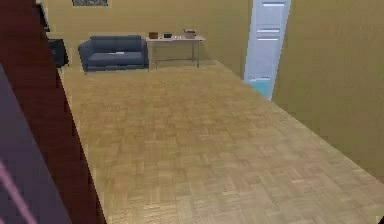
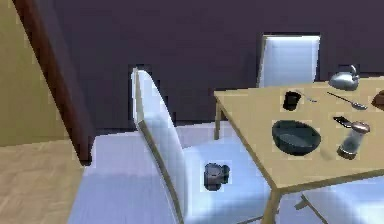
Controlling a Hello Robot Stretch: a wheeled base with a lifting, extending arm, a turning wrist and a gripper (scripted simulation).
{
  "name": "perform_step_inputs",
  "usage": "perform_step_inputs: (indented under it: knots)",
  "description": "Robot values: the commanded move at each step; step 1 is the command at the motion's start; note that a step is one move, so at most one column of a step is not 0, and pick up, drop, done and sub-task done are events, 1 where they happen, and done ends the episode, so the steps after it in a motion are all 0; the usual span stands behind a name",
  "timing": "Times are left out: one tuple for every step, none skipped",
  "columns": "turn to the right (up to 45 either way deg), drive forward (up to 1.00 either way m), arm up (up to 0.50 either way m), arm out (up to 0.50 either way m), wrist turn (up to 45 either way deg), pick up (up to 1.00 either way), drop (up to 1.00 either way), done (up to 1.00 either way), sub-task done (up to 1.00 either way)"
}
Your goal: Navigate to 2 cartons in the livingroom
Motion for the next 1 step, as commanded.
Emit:
perform_step_inputs:
  knots:
    - [0.0,1.0,0.0,0.0,0.0,0.0,0.0,0.0,0.0]
